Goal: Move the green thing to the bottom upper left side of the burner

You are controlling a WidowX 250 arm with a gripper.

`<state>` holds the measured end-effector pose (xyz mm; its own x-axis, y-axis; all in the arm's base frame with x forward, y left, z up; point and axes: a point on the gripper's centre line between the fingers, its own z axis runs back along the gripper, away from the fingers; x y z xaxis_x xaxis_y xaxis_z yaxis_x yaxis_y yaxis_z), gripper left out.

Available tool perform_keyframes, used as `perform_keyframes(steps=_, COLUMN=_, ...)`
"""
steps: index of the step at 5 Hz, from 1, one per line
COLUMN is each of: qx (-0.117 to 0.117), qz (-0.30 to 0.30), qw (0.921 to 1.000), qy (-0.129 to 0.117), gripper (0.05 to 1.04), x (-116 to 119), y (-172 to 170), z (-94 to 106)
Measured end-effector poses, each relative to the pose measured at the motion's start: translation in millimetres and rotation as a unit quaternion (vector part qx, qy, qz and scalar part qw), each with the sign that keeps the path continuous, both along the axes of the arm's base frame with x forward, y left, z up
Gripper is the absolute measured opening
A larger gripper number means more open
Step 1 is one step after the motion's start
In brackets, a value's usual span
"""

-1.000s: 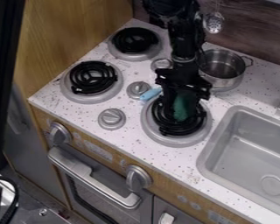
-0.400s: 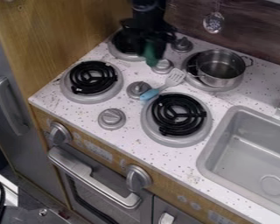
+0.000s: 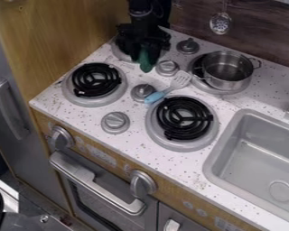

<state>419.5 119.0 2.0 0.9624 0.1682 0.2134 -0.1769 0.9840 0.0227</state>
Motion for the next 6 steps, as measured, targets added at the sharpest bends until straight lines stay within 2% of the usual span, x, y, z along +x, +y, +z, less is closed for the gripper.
perform_keyframes(steps=1, qx=-0.006, qz=0.008, qw=0.9998, qy=0.016, gripper=0.548, x=4, y=1, z=-20.8)
perform_keyframes(steps=2, qx=-0.001, qz=0.007, qw=0.9997, qy=0.023, gripper=0.601, x=10, y=5, z=-33.7)
perform_keyframes(steps=3, qx=-0.005, qz=0.009, qw=0.9994, qy=0.032, gripper=0.774, x=8, y=5, z=-35.8)
perform_keyframes(steps=4, qx=-0.018, qz=0.015, qw=0.9993, qy=0.028, gripper=0.991, x=4, y=-2, z=-31.3)
perform_keyframes(steps=5, qx=-0.029, qz=0.013, qw=0.9995, qy=-0.008, gripper=0.999, x=-1, y=-17, z=7.1)
perform_keyframes(steps=6, qx=0.003, qz=0.002, qw=0.9999, qy=0.012, gripper=0.999, x=-17, y=-27, z=34.9)
